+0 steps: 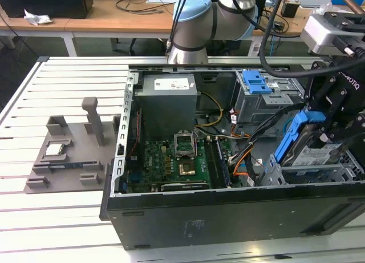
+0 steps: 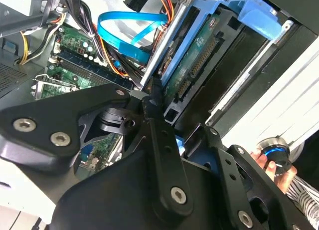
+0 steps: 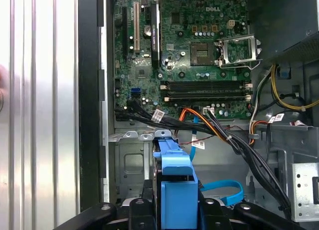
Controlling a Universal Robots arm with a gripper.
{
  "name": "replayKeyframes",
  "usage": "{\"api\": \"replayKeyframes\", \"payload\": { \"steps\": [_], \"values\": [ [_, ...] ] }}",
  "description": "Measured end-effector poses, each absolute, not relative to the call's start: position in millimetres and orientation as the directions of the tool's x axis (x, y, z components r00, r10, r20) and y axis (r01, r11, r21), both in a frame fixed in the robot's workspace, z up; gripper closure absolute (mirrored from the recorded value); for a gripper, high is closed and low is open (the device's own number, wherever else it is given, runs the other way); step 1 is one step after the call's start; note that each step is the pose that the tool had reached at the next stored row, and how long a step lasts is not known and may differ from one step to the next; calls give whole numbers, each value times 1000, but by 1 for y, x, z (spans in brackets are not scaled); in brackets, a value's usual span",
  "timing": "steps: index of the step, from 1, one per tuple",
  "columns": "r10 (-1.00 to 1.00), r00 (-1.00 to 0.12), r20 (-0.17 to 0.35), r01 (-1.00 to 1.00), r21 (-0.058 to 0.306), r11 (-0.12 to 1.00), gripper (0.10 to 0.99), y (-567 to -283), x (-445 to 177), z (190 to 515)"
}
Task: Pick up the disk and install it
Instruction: 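Insert the disk into the insertion slot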
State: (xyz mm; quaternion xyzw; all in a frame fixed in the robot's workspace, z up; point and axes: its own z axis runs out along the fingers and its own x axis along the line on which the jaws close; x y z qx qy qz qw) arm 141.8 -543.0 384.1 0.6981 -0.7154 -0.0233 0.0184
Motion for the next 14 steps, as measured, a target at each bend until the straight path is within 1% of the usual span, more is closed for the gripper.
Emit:
{"api": "replayKeyframes", "payload": {
  "steps": [2,3,6,7,8,11,12,13,14],
  "values": [
    [-1000,-25,-6,-998,59,24,655,-543,142,384],
    [-1000,-25,-6,-998,59,24,584,-543,142,384],
    [-1000,-25,-6,-998,59,24,584,-543,142,384],
    [-1000,-25,-6,-998,59,24,600,-543,142,384],
    [-1000,-25,-6,-998,59,24,729,-543,142,384],
    [-1000,-25,-6,-998,59,24,910,-543,142,384],
    [-1000,-25,-6,-998,59,24,910,-543,142,384],
    [-1000,-25,-6,-998,59,24,973,-543,142,384],
    [-1000,-25,-6,-998,59,24,973,-543,142,384]
  ]
}}
